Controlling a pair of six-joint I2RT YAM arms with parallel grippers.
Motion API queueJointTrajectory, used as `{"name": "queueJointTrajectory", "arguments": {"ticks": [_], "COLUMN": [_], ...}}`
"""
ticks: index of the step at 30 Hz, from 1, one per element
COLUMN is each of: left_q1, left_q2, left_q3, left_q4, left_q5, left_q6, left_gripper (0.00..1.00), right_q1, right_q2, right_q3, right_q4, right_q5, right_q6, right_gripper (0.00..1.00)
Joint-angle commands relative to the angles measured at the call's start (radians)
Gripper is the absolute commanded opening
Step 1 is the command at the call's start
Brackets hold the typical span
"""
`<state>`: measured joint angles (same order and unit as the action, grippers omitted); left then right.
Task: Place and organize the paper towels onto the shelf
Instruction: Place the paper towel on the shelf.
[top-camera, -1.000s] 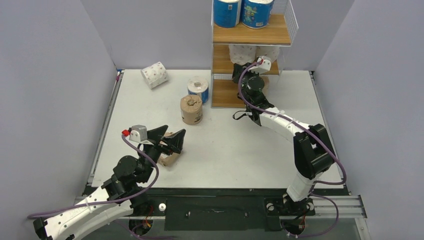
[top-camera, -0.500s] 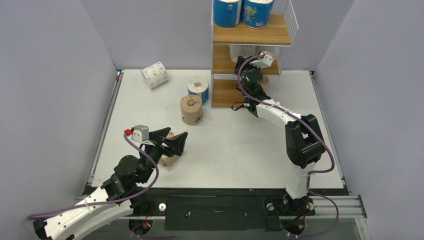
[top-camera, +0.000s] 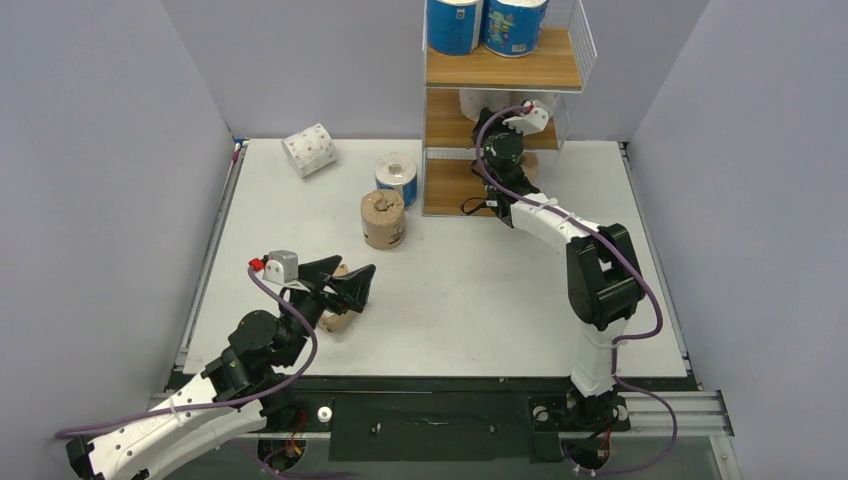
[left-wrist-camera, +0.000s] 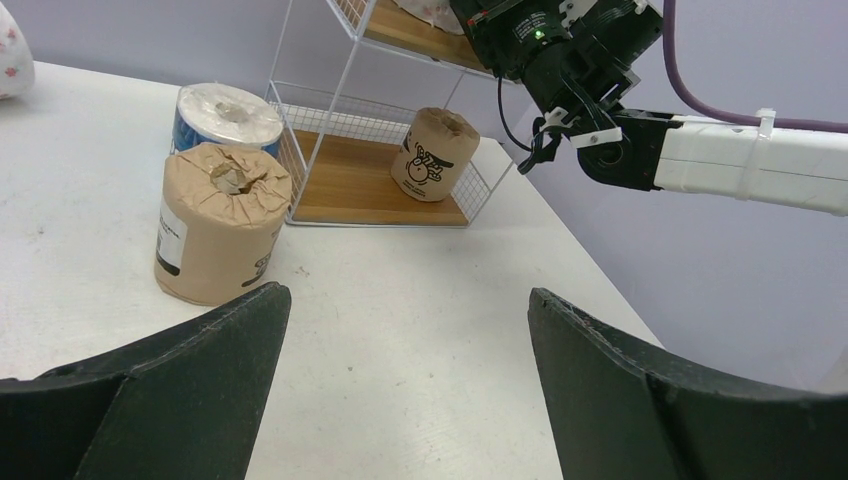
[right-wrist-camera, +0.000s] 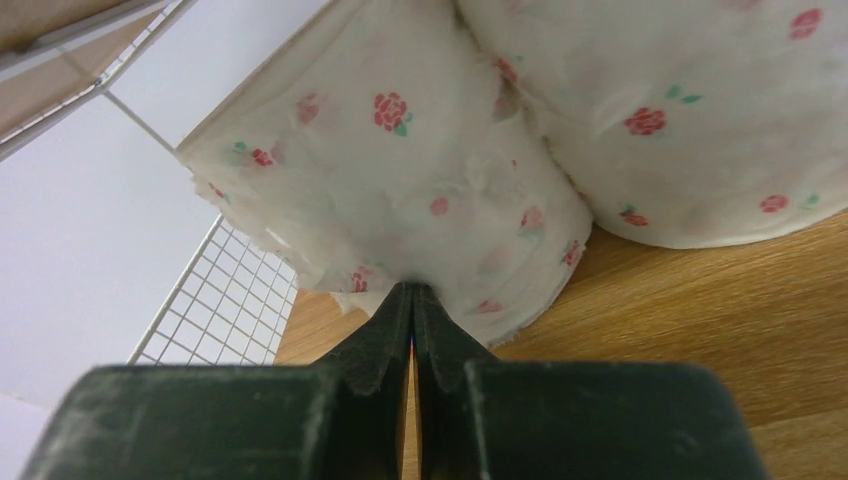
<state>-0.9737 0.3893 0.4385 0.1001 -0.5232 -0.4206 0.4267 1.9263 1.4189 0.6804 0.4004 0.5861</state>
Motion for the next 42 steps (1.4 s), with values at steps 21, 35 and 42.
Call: {"name": "queueJointTrajectory", "arguments": {"ticks": [21,35,42], "left_q1": [-0.003,-0.003,-0.003], "left_q2": [-0.014,-0.04,-0.053], "left_q3": [0.021,0.015,0.015], "left_q4": [0.009,-0.016,-0.033], "left_q5": [-0.008,-0.007,-0.023], "left_q6": [-0.015,-0.038,-0.053], "left_gripper": [0.87,0.87,0.88], "right_q1": [-0.044,0.058,0.124], "right_q2": [0.011,-0.266,-0.579], "right_q3": [0.065,-0.154,-0.414], "right_q4": [-0.018,-0.014,-0.095], "right_q5": [-0.007,-0.082,-0.054], "right_q6": [0.021,-0.018,0.016], "right_gripper": [0.0,0.25,0.39]}}
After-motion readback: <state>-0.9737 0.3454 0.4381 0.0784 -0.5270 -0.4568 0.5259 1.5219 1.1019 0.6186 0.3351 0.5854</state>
